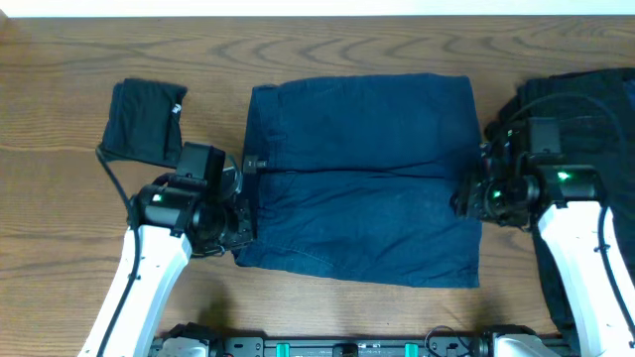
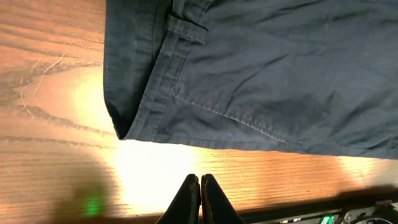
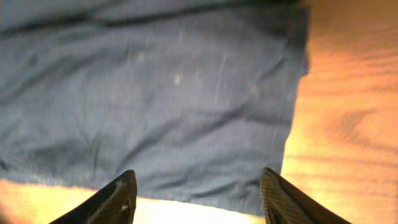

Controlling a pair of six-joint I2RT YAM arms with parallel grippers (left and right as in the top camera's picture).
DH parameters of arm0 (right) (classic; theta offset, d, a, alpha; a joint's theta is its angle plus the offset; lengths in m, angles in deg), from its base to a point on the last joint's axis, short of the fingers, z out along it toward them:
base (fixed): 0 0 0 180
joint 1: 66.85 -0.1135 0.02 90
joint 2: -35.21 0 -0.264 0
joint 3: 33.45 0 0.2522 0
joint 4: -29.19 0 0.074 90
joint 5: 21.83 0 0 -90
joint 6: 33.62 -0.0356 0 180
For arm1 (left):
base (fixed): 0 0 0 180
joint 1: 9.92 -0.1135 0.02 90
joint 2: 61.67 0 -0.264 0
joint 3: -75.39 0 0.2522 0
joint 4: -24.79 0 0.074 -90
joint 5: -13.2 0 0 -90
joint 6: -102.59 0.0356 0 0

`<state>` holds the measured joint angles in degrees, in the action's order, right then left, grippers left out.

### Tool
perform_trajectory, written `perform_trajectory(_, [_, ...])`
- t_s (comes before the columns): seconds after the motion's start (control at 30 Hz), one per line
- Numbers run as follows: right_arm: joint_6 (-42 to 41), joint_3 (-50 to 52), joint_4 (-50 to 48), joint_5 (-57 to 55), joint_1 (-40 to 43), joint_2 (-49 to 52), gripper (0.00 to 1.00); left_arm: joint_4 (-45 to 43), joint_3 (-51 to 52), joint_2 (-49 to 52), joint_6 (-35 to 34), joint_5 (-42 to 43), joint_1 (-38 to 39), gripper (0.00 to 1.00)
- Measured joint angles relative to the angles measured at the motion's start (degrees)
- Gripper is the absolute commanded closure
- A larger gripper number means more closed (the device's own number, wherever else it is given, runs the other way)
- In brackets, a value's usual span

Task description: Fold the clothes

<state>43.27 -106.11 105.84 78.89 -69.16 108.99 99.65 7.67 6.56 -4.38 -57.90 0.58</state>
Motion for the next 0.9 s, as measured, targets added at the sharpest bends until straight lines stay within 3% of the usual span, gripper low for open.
perform_trajectory(0.4, [-5.90, 12.90, 0.09, -0.04, -1.46, 0.04, 0.34, -2.23, 3.76, -0.09, -0.85, -0.02, 0.00, 0.86])
perform_trajectory(0.9, [-16.52, 23.93, -8.33, -0.28, -1.44, 1.09, 0.35, -3.08, 3.89, -0.09, -0.87, -0.02, 0.00, 0.84])
